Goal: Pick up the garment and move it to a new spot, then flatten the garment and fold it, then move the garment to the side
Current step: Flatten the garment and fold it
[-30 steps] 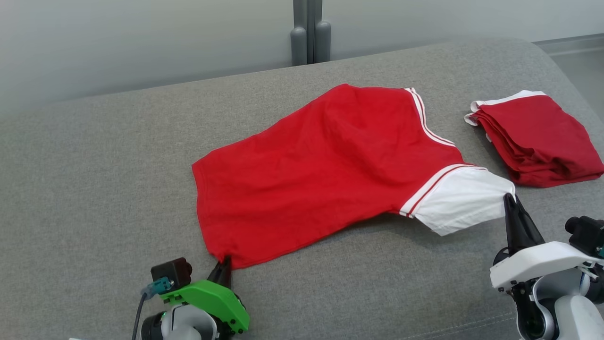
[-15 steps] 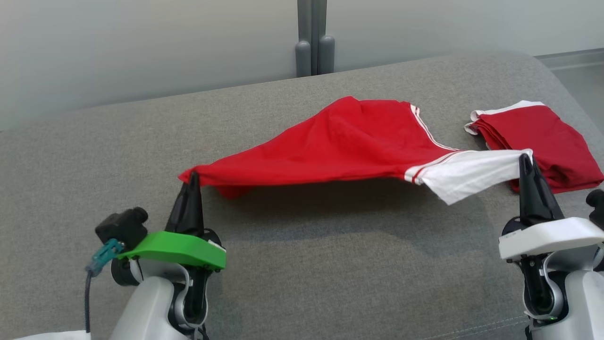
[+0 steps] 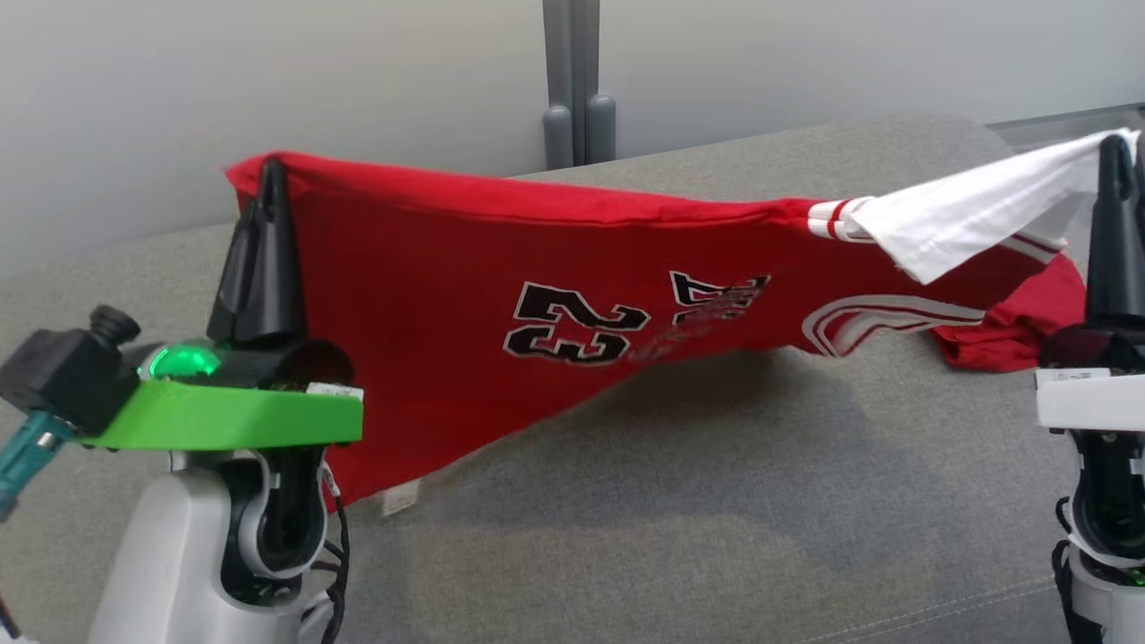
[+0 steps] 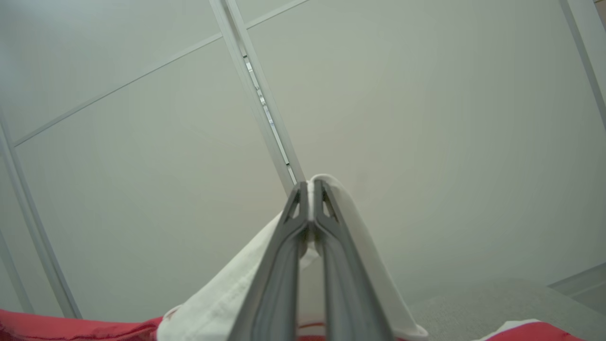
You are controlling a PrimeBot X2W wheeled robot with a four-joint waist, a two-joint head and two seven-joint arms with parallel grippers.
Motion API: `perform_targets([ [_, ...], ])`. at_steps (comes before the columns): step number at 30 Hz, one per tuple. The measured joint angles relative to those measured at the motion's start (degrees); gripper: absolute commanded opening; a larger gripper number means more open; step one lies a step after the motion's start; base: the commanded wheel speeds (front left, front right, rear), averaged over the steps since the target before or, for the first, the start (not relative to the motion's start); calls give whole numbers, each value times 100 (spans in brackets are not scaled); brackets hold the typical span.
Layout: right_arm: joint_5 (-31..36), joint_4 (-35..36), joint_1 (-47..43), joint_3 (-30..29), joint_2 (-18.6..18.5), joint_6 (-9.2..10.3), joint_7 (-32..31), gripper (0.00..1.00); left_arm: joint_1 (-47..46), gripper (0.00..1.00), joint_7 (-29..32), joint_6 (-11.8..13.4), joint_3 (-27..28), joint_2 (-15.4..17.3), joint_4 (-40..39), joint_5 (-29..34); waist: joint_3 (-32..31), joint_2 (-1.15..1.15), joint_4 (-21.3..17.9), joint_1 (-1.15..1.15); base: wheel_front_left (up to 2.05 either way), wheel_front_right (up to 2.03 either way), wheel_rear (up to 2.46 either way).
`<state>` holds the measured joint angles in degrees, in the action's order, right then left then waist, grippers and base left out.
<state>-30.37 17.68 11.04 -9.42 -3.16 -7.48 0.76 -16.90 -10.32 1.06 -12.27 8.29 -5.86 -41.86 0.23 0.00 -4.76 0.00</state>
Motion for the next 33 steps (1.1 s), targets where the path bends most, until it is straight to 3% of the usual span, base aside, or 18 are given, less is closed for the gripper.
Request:
perform_targets([
  [8, -133, 1050, 345, -84, -92, 0, -502, 0, -404, 0, 762, 216, -45, 417, -1246, 207, 59, 0, -135, 0, 0, 0, 0],
  [15, -170, 877, 1078, 116, -127, 0, -873, 0, -1051, 0, 1330, 307, -63, 634, -1198, 255, 387, 0, -202, 0, 0, 0, 0],
  [18, -147, 397, 1661, 257, -177, 1, -943, 0, -1562, 0, 1557, 300, -7, 765, -756, 257, 613, 0, -222, 0, 0, 0, 0],
  [25, 126, -1536, 4254, 670, -165, 0, -850, 0, -3945, 0, 2157, 238, 33, 1278, 982, 681, 1428, 0, -297, 0, 0, 0, 0],
  [29, 547, -2764, 5809, 867, -110, 0, -405, 0, -5330, 0, 2240, 231, -62, 1486, 2009, 1136, 1894, 0, -368, 1, 0, 0, 0],
  [33, 1012, -4079, 7060, 896, -40, 0, 265, 0, -6441, 0, 1926, 309, -207, 1664, 3022, 1733, 2309, 0, -486, 2, 0, 0, 0],
])
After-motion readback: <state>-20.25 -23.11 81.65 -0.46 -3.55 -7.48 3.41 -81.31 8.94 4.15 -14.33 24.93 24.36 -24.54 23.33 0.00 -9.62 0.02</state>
